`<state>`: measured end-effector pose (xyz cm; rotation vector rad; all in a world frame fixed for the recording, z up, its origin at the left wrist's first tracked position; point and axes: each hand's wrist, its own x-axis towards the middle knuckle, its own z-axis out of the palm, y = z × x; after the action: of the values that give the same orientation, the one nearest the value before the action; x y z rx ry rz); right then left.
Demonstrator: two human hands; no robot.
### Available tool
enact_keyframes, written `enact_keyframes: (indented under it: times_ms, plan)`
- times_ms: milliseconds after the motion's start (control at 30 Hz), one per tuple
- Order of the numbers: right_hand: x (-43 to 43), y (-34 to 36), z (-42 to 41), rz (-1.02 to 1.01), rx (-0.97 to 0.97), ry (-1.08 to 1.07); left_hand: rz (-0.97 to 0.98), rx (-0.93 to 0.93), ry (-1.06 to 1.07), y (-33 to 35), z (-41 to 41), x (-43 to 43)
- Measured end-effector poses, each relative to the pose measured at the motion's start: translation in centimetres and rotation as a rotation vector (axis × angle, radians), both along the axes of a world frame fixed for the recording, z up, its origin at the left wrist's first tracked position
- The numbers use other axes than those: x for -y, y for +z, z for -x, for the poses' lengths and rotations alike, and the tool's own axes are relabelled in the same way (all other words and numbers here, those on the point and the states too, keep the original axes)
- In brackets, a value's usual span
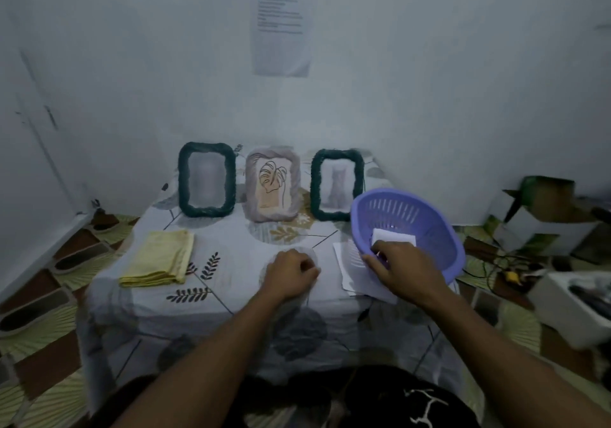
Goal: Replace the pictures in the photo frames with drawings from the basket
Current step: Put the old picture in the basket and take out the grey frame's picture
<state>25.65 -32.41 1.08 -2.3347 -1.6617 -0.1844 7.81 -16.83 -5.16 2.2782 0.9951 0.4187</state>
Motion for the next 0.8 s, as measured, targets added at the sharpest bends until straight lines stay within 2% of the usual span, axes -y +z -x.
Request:
enact_keyframes:
  times_ms: [200,300,600,800]
  plan:
    - [1.4,-0.4,-1.3,0.001,0.024,0.035,-0.09,-0.227,0.134,-0.4,-6.4,2.6]
    - [1.7,-0.3,-1.9,0.0,0.012,0.05,-0.107,-0.26,0.17,-0.3,-8.8,4.0]
    - [2.6,-0.6,-3.8,-0.014,-0.024,0.035,0.027,-0.05,0.232,-0.4,-10.6,4.8]
    - [2.3,-0.6,-3.5,-0.014,0.018,0.03,0.394,0.256,0.257,1.1,-8.5,2.7]
